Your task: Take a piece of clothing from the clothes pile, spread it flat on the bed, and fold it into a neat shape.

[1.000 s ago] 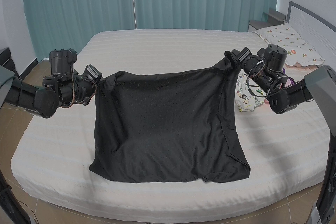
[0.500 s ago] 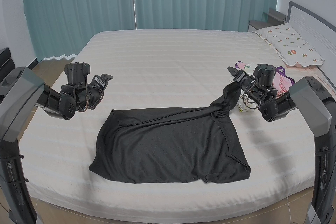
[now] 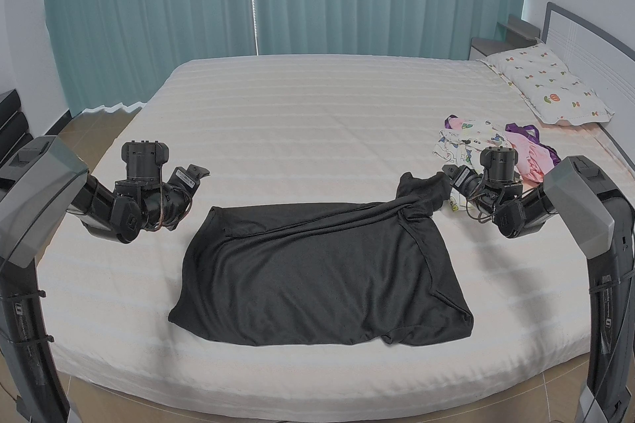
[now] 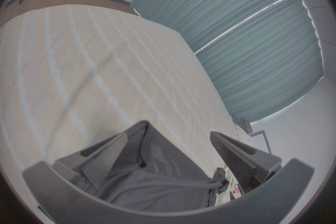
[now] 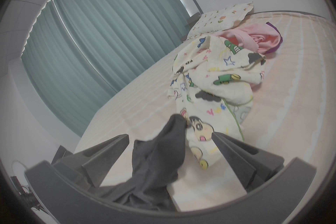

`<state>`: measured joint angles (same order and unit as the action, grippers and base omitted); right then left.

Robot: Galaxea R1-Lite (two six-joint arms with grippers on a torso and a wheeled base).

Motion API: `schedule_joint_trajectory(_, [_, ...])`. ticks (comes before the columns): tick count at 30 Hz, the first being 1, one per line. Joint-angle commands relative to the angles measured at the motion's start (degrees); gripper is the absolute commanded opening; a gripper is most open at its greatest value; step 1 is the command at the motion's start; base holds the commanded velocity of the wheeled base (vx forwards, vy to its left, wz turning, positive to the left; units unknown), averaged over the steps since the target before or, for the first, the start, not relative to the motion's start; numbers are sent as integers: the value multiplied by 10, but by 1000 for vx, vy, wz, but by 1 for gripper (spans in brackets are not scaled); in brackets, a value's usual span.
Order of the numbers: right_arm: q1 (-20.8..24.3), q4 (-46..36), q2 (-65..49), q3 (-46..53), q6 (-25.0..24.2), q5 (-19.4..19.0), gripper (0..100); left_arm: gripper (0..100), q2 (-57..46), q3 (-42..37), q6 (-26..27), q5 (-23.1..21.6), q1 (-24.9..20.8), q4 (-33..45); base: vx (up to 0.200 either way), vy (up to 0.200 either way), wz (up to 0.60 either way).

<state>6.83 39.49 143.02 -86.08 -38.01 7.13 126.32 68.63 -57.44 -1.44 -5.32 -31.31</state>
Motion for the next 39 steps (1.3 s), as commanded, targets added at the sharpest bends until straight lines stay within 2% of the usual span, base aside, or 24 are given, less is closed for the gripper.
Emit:
schedule_joint_trajectory(1, [11, 27, -116, 194, 18, -53, 100, 100, -136, -169, -1, -88, 14, -15, 0, 0, 0])
schedule_joint_trajectory(3, [22, 54, -146, 270, 41, -59, 100, 100, -172, -233, -1, -113, 19, -32, 0, 0, 0])
schedule_joint_trajectory(8, [62, 139, -185, 448, 97, -60, 100, 100, -223, -387, -2, -139, 29, -107, 0, 0, 0])
schedule_joint_trajectory(10, [71, 150, -187, 470, 101, -58, 100, 100, -224, -409, -3, -141, 28, -124, 0, 0, 0])
schedule_joint_trajectory(11, [91, 164, -188, 505, 117, -52, 100, 100, -223, -456, -3, -145, 28, -162, 0, 0, 0])
schedule_joint_trajectory(13, [106, 167, -192, 522, 151, -28, 100, 100, -215, -487, -3, -153, 27, -193, 0, 0, 0])
schedule_joint_trajectory(16, [134, 168, -206, 539, 179, 9, 100, 100, -182, -501, -13, -186, 27, -226, 0, 0, 0])
schedule_joint_trajectory(21, [174, 160, -212, 556, 192, 32, 100, 100, -173, -500, -80, -212, 32, -256, 0, 0, 0])
schedule_joint_trajectory(27, [174, 160, -192, 543, 219, 48, 100, 100, -174, -504, -88, -224, 33, -263, 0, 0, 0])
schedule_joint_trajectory(30, [166, 160, -175, 529, 246, 69, 100, 100, -174, -504, -88, -223, 33, -263, 0, 0, 0])
schedule_joint_trajectory(39, [165, 159, -159, 535, 247, 71, 100, 100, -171, -503, -87, -223, 36, -264, 0, 0, 0])
